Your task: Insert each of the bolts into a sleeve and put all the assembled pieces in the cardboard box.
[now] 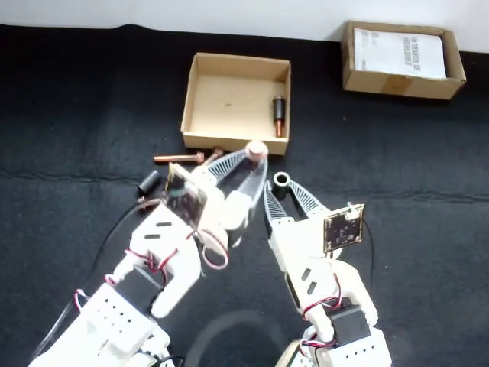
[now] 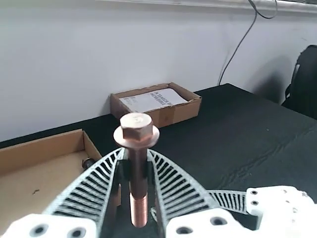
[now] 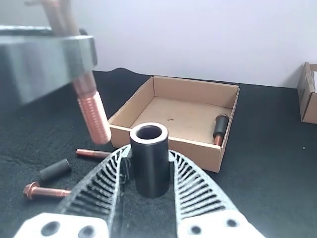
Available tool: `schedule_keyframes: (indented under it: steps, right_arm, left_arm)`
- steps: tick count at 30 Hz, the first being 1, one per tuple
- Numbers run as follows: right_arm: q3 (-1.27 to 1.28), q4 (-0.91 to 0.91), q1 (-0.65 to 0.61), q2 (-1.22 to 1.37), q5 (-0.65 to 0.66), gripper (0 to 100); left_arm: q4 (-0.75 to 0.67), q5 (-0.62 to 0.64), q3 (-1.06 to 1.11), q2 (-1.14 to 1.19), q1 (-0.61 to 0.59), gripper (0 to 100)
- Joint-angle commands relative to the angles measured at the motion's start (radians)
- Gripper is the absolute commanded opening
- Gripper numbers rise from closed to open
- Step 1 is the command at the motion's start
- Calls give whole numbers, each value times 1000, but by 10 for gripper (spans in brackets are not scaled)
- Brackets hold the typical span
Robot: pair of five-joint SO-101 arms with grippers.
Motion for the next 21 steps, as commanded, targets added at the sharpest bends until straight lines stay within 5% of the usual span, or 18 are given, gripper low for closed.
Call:
schedule_keyframes:
  steps: [1,7,11,21]
  right_arm:
    - [151,-22,-4,-21,-9,6]
    - [151,-22,-5,-21,-9,6]
    - [151,-22,-5,-21,-9,6]
    - [151,-22,-2,-21,-9,6]
  left_arm:
    - [-29,74,-165,99,-50,8]
    - [-18,199,-380,252,-22,8]
    - [137,206,-493,271,64,8]
    - [299,199,-516,271,82,8]
